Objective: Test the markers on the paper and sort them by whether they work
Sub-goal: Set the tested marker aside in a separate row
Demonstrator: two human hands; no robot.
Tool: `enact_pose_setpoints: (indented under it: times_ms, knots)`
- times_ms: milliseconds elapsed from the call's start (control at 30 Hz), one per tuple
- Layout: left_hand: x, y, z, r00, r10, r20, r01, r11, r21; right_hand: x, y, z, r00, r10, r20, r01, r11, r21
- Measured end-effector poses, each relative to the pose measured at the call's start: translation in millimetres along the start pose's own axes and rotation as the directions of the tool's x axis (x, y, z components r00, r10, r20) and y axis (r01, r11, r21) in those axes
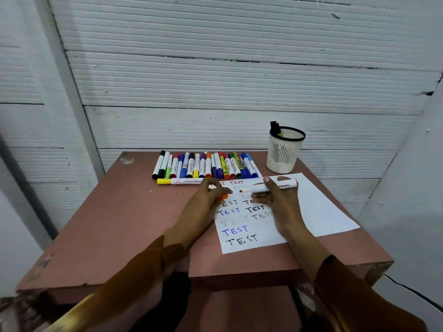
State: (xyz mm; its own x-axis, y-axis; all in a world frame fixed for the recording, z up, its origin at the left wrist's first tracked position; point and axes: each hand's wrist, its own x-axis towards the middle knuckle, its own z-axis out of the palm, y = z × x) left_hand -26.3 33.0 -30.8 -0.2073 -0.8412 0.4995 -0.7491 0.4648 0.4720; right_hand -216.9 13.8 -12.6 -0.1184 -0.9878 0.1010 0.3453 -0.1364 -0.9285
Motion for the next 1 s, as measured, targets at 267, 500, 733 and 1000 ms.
enact_pose_setpoints:
  times_ms: [267,500,733,1000]
  knots:
    - [0,-1,2,0.996,-0.088,0.028,0.09,0.993,-0.074,-7,-1,9,0.985,0.027,0.168,-0.003,0.99,-0.144]
    - [-2,2,0,0.997,-0.069,0.028,0.07,0.996,-0.056,-7,0,8,0.98,-0.027,0.198,0.063,0.982,-0.179]
    - [-1,5,-3,0.994,-0.111,0.022,0.113,0.991,-0.069,-5,-3,3,0.965,-0.057,0.255,0.165,0.891,-0.423]
    - [-4,3,-4,0.995,-0.085,-0.061,0.081,0.995,-0.062,3,-13,7,0.97,0.041,0.241,0.074,0.889,-0.452]
